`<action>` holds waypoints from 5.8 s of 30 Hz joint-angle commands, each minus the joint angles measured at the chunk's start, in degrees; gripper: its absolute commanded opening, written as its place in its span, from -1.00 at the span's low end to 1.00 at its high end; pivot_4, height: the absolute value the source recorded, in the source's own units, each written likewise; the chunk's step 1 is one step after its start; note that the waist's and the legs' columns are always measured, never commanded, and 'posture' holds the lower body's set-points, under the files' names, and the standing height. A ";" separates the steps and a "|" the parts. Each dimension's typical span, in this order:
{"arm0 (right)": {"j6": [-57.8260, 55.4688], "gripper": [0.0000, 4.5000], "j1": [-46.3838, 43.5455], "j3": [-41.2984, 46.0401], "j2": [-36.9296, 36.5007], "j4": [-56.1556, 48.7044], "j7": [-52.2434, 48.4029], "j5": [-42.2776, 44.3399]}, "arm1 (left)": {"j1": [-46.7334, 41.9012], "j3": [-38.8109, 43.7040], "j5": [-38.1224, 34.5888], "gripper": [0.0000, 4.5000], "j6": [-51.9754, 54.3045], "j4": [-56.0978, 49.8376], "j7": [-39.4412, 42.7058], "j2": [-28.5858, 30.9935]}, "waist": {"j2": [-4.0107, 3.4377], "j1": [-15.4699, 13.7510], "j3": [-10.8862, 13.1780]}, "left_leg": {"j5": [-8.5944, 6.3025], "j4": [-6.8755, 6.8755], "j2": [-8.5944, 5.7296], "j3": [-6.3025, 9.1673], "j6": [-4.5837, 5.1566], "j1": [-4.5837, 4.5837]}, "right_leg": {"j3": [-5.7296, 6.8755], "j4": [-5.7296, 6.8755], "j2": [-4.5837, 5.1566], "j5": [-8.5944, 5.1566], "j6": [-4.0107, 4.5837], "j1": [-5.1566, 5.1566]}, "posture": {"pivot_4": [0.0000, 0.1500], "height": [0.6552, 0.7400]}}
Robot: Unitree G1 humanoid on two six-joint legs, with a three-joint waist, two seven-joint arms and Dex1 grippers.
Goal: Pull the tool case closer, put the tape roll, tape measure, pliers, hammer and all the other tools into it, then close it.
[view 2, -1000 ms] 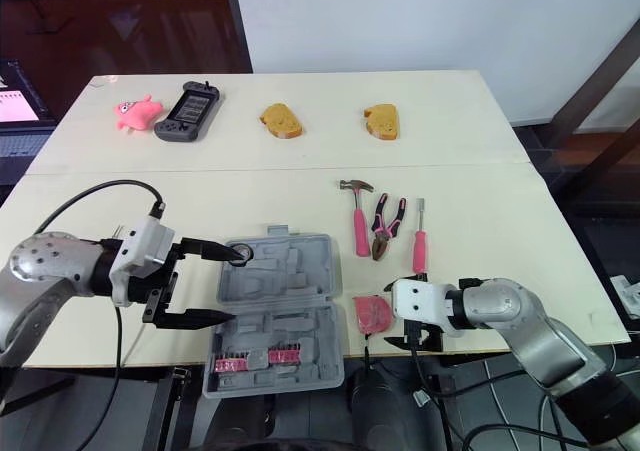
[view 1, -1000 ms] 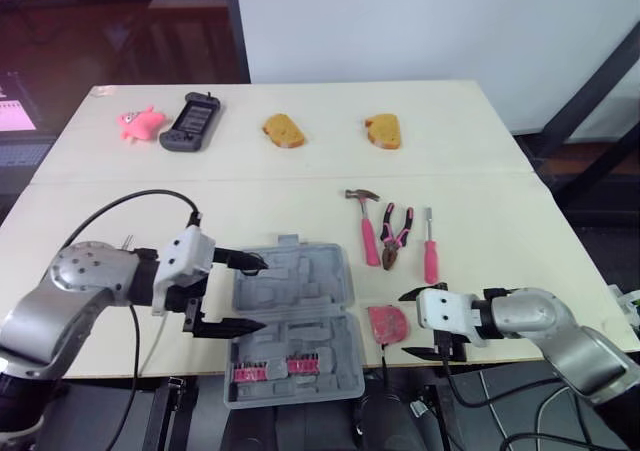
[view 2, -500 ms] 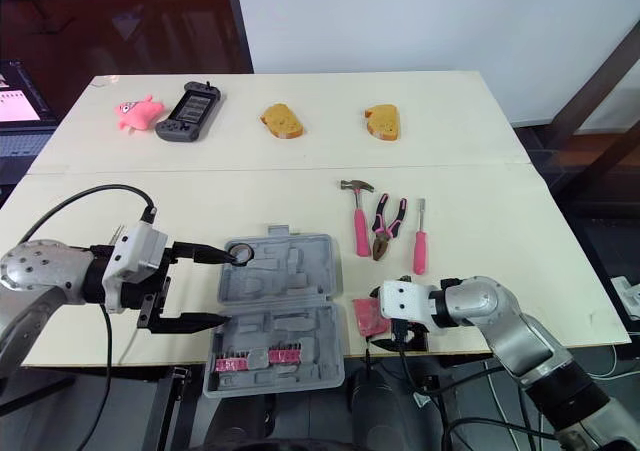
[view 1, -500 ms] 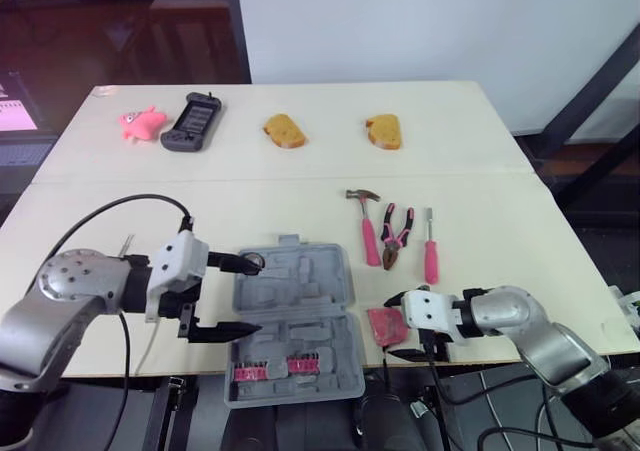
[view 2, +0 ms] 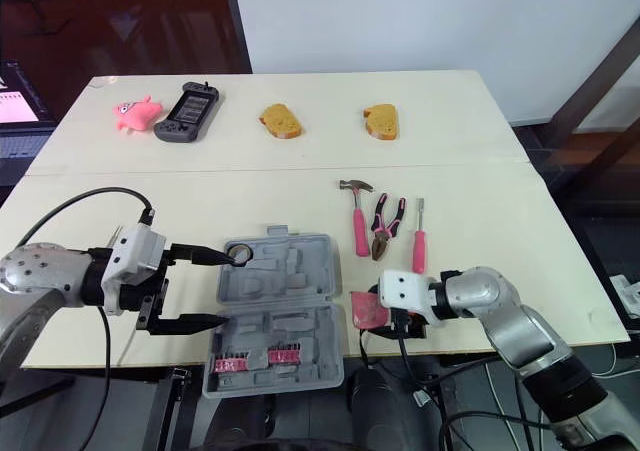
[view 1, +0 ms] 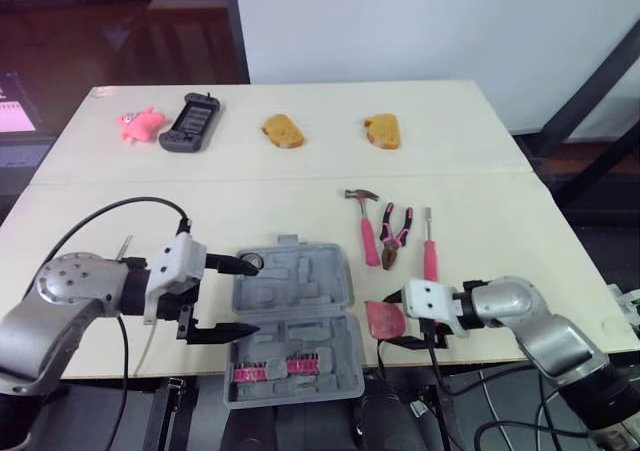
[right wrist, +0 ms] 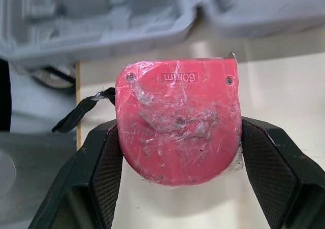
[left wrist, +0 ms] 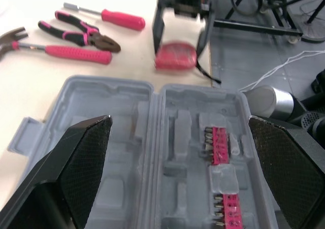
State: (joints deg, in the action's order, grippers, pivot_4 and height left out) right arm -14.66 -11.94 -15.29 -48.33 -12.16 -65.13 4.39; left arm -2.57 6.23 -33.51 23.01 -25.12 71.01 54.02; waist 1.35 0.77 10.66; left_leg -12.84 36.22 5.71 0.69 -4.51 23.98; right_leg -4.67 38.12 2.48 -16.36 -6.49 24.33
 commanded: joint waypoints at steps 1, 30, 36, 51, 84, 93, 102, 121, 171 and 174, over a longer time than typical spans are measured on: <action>-2.15 0.30 -2.65 2.07 -0.18 -3.07 -0.24 1.78 | 0.35 1.76 0.16 1.00 -1.41 -0.55 -0.40 -0.07 | 0.00 -0.01 0.00 | 0.00 0.00 0.00 0.00 0.00 0.00 | 0.00 0.00 0.00 0.00 0.00 0.00 | 1.00 0.62; -17.72 0.30 -50.54 -29.42 21.64 23.98 -7.82 -20.90 | 24.34 18.63 2.72 1.00 -6.58 -6.01 -10.82 -7.53 | -0.08 0.27 0.05 | 0.00 -0.07 0.02 -0.08 0.00 -0.02 | 0.03 0.10 0.04 -0.01 0.08 0.13 | 1.00 0.62; -16.60 0.30 -49.90 -31.04 25.06 27.15 -7.42 -23.93 | 26.45 19.44 2.80 1.00 -6.47 -7.54 -11.81 -7.83 | -0.08 0.22 0.05 | 0.00 -0.08 0.02 -0.09 -0.01 -0.01 | 0.03 0.09 0.05 -0.02 0.11 0.12 | 1.00 0.62; -18.62 0.30 -45.44 -31.57 27.31 28.09 -7.81 -27.77 | 26.17 18.50 3.54 1.00 -6.80 -7.12 -12.08 -7.33 | -0.08 0.37 0.05 | 0.00 -0.10 0.02 -0.09 -0.01 -0.02 | 0.04 0.10 0.04 -0.02 0.11 0.14 | 1.00 0.62; -27.61 0.99 -45.69 -26.40 24.64 16.67 -6.22 -27.80 | 23.04 14.63 4.84 1.00 -5.49 -4.89 -9.59 -5.15 | -0.09 0.37 0.06 | -0.01 -0.12 0.02 -0.09 -0.02 -0.01 | 0.04 0.09 0.04 -0.05 0.17 0.17 | 1.00 0.62; -29.34 0.99 -40.48 -13.21 22.84 3.08 -4.99 -17.75 | 21.76 13.97 4.85 1.00 -5.81 -4.12 -8.99 -5.38 | -0.08 0.34 0.05 | -0.01 -0.13 0.02 -0.08 -0.02 -0.01 | 0.04 0.09 0.04 -0.05 0.17 0.17 | 1.00 0.62; -20.38 0.61 -29.60 -5.04 23.58 1.50 -0.78 -6.27 | 18.55 13.97 3.83 1.00 -6.19 -2.06 -8.19 -5.33 | -0.07 0.35 0.04 | -0.01 -0.12 0.01 -0.09 -0.02 0.00 | 0.03 0.03 0.06 -0.05 0.16 0.12 | 1.00 0.62; -2.87 -0.75 -25.07 -5.56 23.81 22.89 5.69 -4.91 | 15.76 14.21 3.40 1.00 -6.14 -0.52 -7.18 -4.86 | -0.07 0.36 0.04 | -0.01 -0.12 0.02 -0.09 -0.02 -0.01 | 0.03 0.04 0.04 -0.02 0.11 0.12 | 1.00 0.62; -12.80 0.98 17.52 40.83 2.93 5.16 6.75 21.70 | 21.27 36.88 1.47 1.00 -17.31 37.52 -10.12 -10.62 | 0.10 0.50 -0.03 | -0.03 -0.19 0.01 -0.18 -0.04 -0.57 | -0.02 -0.15 0.13 -0.12 0.34 -0.40 | 1.00 0.62; -13.86 0.98 15.85 40.16 2.99 5.43 8.14 22.72 | 21.62 36.23 1.11 1.00 -16.62 35.87 -9.58 -10.04 | 0.09 0.45 -0.03 | -0.04 -0.21 0.01 -0.19 -0.04 -0.56 | -0.02 -0.15 0.15 -0.13 0.33 -0.40 | 1.00 0.62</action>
State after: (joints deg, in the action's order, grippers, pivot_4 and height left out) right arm -28.42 4.84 23.48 -45.34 -4.85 -57.70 25.69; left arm 18.83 40.36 -31.35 6.63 12.32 61.26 43.14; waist 1.45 1.22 10.64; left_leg -12.88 36.01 5.72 0.50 -4.56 23.43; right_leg -4.69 37.97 2.63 -16.49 -6.16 23.94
